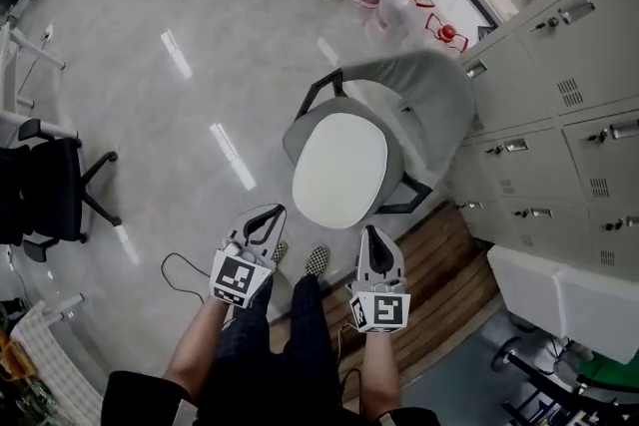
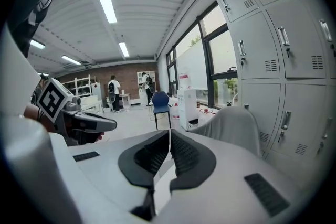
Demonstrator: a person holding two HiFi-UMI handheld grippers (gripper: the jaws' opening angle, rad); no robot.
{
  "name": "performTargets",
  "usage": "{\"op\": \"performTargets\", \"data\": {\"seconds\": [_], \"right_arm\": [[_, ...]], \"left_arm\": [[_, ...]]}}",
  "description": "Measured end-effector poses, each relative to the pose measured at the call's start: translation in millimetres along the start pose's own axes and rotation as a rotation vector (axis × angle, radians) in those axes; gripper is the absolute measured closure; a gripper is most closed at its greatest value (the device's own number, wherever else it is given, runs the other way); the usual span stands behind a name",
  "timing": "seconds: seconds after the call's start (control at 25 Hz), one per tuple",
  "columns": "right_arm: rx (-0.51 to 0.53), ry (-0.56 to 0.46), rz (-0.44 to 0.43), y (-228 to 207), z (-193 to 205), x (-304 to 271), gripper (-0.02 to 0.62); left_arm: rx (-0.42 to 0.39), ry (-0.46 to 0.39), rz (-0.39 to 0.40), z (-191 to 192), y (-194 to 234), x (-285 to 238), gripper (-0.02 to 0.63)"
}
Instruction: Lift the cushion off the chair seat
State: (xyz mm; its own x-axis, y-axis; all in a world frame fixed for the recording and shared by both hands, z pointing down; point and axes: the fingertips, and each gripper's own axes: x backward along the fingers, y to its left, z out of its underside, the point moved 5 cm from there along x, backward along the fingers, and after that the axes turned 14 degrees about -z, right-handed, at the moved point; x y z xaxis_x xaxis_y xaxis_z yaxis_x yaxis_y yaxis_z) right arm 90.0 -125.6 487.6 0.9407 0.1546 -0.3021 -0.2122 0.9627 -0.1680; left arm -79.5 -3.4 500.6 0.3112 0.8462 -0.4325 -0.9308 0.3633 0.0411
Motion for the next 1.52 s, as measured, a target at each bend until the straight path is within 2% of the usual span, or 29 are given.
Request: {"op": "performTargets", "data": {"seconds": [0.2, 0.6, 0.8, 1.16, 1.52], "right_arm": [[-0.016, 0.050, -0.034, -15, 47, -31, 0.565], [-0.057, 0.084, -0.054, -44, 129, -81, 0.565], [-0.065, 0.098, -0.066, -55, 160, -99, 0.565], [-0.063, 0.121, -0.069, -74, 220, -121, 0.565], [-0.072, 0.152, -0.076, -83, 268, -133, 0.565]], "left_arm": [[0.045, 0.057, -0.024, 49, 12, -38, 0.586], [0.044, 0.117, -0.018, 124, 12, -92, 0.586], [0.067, 0.119, -0.023, 156, 11, -115, 0.586], [0.099, 0.182, -0.029, 229, 10, -155, 0.586], [0.125, 0.223, -0.046, 284, 15, -184, 0.586]]}}
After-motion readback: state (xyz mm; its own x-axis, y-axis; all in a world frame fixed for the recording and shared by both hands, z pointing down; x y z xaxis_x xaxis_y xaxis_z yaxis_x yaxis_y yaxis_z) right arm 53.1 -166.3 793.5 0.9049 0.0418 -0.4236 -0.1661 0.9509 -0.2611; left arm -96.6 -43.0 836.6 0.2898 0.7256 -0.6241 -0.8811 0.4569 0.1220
